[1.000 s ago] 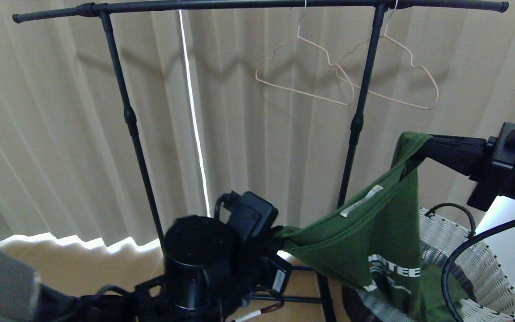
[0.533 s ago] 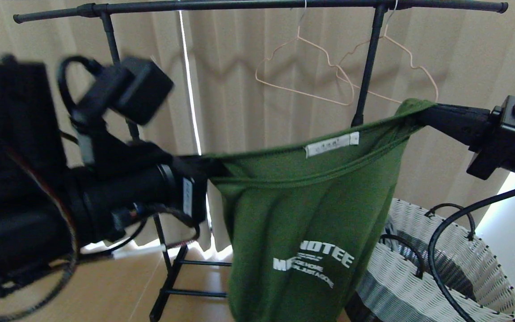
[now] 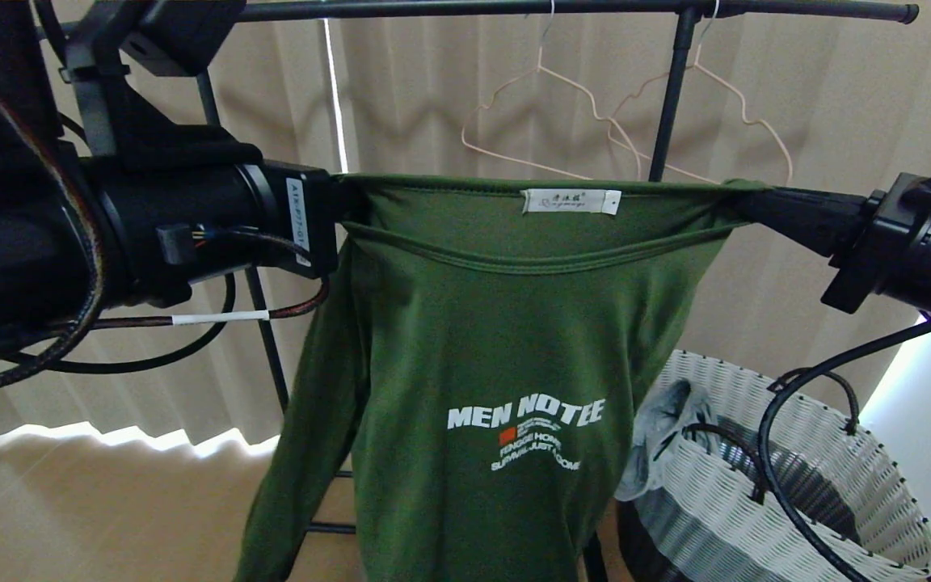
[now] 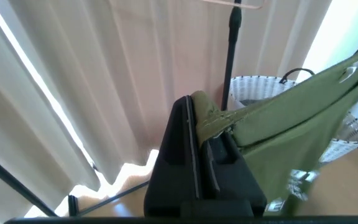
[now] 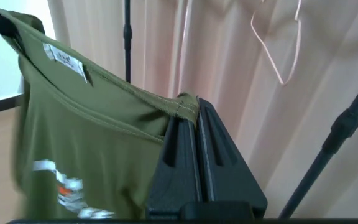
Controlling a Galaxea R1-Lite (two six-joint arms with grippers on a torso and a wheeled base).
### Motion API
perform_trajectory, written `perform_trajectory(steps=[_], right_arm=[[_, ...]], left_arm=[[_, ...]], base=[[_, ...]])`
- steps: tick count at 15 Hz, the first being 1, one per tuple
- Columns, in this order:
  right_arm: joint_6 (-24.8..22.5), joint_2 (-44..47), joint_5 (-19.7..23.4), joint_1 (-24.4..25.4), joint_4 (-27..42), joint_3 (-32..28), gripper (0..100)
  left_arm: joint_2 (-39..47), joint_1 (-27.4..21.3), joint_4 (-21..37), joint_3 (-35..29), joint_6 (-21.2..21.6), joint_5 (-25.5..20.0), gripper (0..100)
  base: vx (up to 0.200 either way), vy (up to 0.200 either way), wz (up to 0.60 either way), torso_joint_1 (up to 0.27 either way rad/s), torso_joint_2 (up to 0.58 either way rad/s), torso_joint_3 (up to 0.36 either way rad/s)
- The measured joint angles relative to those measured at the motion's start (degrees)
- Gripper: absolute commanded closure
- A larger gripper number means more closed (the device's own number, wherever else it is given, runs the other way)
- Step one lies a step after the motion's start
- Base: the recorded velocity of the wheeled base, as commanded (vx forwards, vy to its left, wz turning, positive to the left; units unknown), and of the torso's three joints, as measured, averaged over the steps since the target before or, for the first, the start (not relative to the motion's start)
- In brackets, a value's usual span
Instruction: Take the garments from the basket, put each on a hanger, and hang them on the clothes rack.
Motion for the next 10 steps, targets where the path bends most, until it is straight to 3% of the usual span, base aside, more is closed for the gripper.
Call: perform_trajectory(steps=[5, 10], right_arm=[[-0.27, 1.55, 0.06, -3.86, 0.12, -0.24, 100], [-1.55, -0.2, 0.3, -6.42, 4.66, 0.28, 100]], left_arm=[[0.6, -0.2, 0.11, 3.01, -0.05, 0.11, 100], [4.13, -0.2, -0.38, 1.51, -0.3, -0.38, 100]], base=[[0.0, 0.0, 0.0, 0.0, 0.0, 0.0], [0.0, 0.0, 0.0, 0.0, 0.0, 0.0]])
